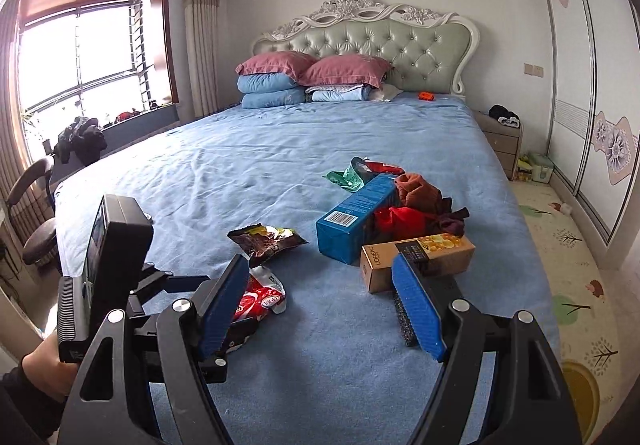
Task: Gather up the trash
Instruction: 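Move both tools back to the bed and grasp the red snack bag with the left tool, then grasp the brown snack wrapper with the right tool while the left tool holds the red bag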
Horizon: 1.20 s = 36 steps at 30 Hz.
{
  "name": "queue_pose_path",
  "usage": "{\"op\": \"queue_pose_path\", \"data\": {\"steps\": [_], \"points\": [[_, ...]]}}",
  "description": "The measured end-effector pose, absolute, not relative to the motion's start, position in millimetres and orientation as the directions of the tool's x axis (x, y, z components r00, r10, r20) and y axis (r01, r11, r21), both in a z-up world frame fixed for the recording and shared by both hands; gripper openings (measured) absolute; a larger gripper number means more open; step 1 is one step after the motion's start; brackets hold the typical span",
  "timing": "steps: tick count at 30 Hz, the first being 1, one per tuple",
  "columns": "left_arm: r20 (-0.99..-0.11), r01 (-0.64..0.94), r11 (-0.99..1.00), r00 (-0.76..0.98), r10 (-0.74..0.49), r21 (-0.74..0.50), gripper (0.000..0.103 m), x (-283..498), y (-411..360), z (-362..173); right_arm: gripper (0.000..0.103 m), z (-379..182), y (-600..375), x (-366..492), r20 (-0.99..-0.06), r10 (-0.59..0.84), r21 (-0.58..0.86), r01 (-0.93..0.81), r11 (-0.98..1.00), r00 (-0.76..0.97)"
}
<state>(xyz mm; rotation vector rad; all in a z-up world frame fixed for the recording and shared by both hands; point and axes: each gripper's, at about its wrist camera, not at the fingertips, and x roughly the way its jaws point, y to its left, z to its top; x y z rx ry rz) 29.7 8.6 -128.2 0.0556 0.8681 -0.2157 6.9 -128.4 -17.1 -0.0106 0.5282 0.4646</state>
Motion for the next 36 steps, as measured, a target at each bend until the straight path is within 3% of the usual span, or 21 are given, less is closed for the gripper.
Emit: {"op": "queue_pose_path", "data": {"steps": [3,8,16,30,33,35,36], "points": [[-0.757,0.213,0.975,0.626,-0.185,-0.062,0.061,31.0,11.2,-134.4,0.072,-20.2,-126.0,12.5,-0.499,0.425,0.114,-0.429,0.896,0.755],[-0.732,0.212,0.969,0.639,-0.236,-0.127,0.025,26.2,27.7,-127.8,0.072,-27.8,-115.1,22.2,-0.523,0.437,0.122,-0.443,0.888,0.732],[-0.678,0.17,0.974,0.7,-0.225,-0.147,0.023,18.2,77.5,-106.7,0.072,-43.3,-71.4,52.3,-0.572,0.499,0.171,-0.5,0.849,0.651],[-0.709,0.016,0.985,0.693,-0.134,-0.171,0.023,65.1,157.9,-115.5,0.067,-79.8,39.3,124.6,-0.72,0.47,0.147,-0.55,0.822,0.511],[-0.724,0.007,0.986,0.678,-0.126,-0.165,0.023,76.1,163.7,-118.8,0.057,-89.1,44.5,136.4,-0.746,0.476,0.182,-0.544,0.819,0.466],[-0.732,0.016,0.985,0.668,-0.136,-0.169,0.023,80.3,165.2,-122.5,0.031,-97.4,47.4,140.6,-0.762,0.496,0.218,-0.557,0.801,0.415],[-0.733,0.02,0.984,0.664,-0.145,-0.175,0.023,81.6,164.8,-123.3,0.028,-98.9,47.0,140.0,-0.762,0.505,0.228,-0.561,0.796,0.407]]}}
